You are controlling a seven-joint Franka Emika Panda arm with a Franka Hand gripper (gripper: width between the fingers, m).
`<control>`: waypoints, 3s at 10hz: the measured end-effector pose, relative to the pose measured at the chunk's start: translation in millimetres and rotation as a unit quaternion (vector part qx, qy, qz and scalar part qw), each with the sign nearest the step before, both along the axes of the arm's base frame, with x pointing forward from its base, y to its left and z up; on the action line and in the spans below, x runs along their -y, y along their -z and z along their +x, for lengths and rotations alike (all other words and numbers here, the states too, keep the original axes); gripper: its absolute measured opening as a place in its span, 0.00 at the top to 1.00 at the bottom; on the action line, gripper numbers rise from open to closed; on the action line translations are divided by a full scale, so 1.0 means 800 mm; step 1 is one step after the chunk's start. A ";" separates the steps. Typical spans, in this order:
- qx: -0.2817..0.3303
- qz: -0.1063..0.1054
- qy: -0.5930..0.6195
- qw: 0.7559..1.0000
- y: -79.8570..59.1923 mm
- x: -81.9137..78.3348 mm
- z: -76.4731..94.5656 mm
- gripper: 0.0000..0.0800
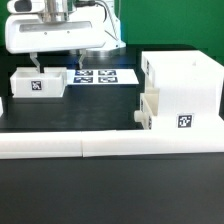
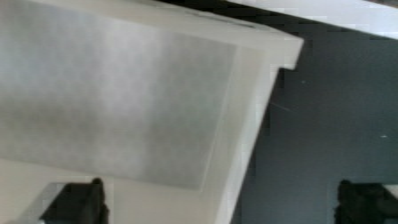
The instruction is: Assemble drawer
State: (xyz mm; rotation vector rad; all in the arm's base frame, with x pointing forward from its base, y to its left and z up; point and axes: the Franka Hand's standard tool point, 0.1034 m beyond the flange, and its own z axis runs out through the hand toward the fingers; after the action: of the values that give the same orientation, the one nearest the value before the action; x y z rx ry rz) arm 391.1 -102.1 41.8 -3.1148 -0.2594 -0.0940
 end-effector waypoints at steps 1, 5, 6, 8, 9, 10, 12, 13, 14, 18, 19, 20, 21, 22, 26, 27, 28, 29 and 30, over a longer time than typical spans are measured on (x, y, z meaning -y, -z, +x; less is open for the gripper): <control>-0.007 0.006 0.045 0.999 0.003 0.001 -0.005 0.19; -0.037 0.017 0.070 0.997 0.032 -0.010 -0.030 0.19; -0.033 0.015 0.067 0.997 0.038 -0.012 -0.032 0.19; -0.028 0.012 0.062 0.998 0.045 -0.018 -0.034 0.19; -0.023 0.010 0.060 0.998 0.045 -0.020 -0.034 0.19; -0.020 0.009 0.058 0.998 0.046 -0.021 -0.033 0.19; -0.015 0.007 0.057 0.998 0.046 -0.020 -0.032 0.35; -0.015 0.007 0.057 0.998 0.046 -0.020 -0.032 0.52; -0.015 0.007 0.057 0.998 0.046 -0.020 -0.032 0.52; -0.014 0.007 0.056 0.998 0.046 -0.020 -0.031 0.95; -0.014 0.007 0.056 0.998 0.046 -0.020 -0.031 0.95; -0.014 0.007 0.056 0.998 0.046 -0.020 -0.031 0.95; -0.014 0.007 0.056 0.998 0.046 -0.020 -0.031 0.95; -0.014 0.007 0.056 0.998 0.046 -0.020 -0.031 0.95; -0.017 0.011 0.023 1.000 0.027 -0.052 -0.006 0.95; -0.016 0.014 0.010 1.000 0.011 -0.062 0.016 0.95; -0.013 0.016 0.004 1.000 0.000 -0.069 0.037 0.95; -0.010 0.019 -0.003 1.000 -0.008 -0.078 0.058 0.95; -0.004 0.022 -0.009 1.000 -0.016 -0.085 0.081 0.95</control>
Offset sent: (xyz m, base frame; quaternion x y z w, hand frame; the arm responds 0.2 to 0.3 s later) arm -0.0148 0.0010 -0.0172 0.0122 -0.0513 0.0722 0.9960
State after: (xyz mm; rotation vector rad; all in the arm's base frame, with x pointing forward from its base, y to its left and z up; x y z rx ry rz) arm 456.0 -33.8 54.8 -3.0682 -0.2821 -0.0870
